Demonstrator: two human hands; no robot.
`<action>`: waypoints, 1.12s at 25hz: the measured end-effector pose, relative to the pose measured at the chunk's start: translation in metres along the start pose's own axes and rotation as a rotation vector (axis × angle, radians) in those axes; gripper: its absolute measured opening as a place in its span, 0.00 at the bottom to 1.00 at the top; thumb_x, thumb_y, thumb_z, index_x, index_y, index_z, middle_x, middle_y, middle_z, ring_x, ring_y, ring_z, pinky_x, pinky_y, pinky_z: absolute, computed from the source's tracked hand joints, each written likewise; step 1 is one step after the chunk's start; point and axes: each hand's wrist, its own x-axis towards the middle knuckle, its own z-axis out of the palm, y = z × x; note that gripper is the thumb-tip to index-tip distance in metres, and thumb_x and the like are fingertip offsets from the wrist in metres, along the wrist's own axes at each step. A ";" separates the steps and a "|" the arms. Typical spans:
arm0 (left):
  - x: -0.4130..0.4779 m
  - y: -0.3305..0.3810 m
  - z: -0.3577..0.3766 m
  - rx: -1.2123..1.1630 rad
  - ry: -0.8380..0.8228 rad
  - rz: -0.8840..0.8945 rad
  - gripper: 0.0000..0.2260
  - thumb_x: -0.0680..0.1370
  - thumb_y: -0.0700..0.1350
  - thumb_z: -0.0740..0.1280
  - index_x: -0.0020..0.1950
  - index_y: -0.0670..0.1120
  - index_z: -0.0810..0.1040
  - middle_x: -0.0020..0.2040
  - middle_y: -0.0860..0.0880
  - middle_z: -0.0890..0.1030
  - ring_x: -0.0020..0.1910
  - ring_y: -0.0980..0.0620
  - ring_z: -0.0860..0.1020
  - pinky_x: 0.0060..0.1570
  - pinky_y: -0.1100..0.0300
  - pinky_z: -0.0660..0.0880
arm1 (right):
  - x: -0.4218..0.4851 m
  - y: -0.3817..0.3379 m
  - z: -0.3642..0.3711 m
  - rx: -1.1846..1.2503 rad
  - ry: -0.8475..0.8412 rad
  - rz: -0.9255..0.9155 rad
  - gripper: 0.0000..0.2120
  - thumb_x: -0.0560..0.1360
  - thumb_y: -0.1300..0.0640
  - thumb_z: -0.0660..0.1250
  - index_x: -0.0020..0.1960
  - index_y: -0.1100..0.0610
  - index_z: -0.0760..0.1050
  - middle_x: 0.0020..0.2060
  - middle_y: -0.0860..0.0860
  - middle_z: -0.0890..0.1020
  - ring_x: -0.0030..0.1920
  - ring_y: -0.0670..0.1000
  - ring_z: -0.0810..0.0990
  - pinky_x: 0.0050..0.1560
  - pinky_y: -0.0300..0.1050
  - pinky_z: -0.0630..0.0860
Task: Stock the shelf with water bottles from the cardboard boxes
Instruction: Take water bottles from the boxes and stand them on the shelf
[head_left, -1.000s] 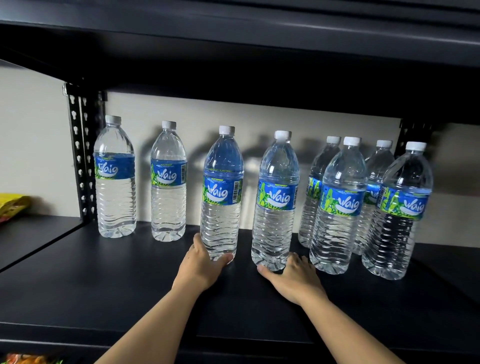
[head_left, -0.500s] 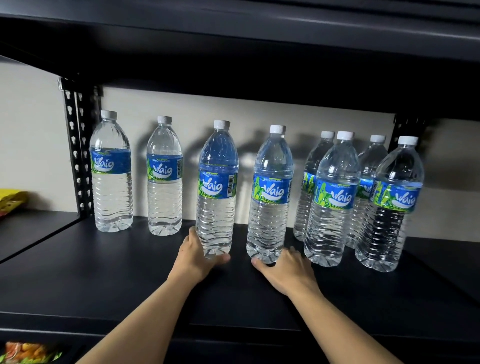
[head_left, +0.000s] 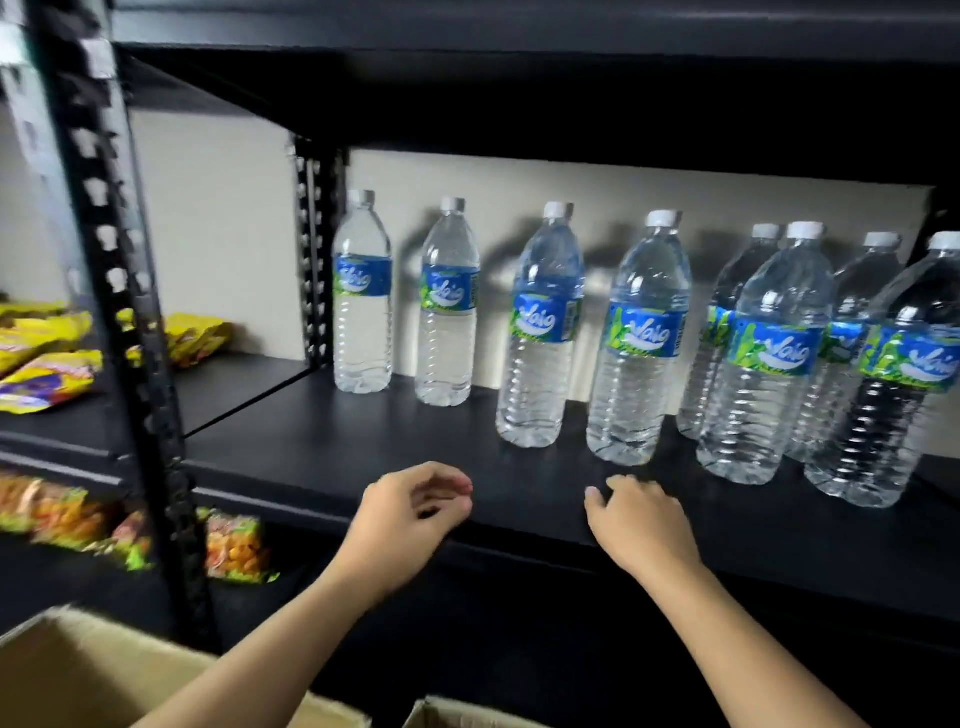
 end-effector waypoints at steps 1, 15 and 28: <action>-0.017 -0.006 -0.018 -0.046 0.085 -0.016 0.07 0.75 0.32 0.71 0.46 0.44 0.83 0.43 0.47 0.86 0.45 0.54 0.85 0.48 0.63 0.80 | -0.015 -0.013 0.004 0.043 0.010 -0.035 0.22 0.82 0.46 0.53 0.69 0.56 0.72 0.66 0.53 0.76 0.67 0.57 0.71 0.67 0.51 0.66; -0.179 -0.196 -0.109 0.288 0.977 -1.079 0.19 0.81 0.44 0.61 0.71 0.42 0.66 0.68 0.43 0.72 0.68 0.41 0.68 0.63 0.45 0.68 | -0.175 -0.232 0.143 0.274 -0.713 -0.622 0.18 0.76 0.46 0.64 0.66 0.44 0.71 0.57 0.45 0.77 0.58 0.50 0.76 0.57 0.46 0.74; -0.234 -0.346 -0.057 -0.225 1.536 -1.653 0.33 0.74 0.33 0.68 0.77 0.35 0.58 0.74 0.33 0.63 0.74 0.36 0.61 0.73 0.48 0.52 | -0.231 -0.270 0.362 -0.114 -1.344 -0.542 0.42 0.72 0.43 0.72 0.79 0.51 0.55 0.74 0.53 0.68 0.72 0.54 0.68 0.69 0.43 0.64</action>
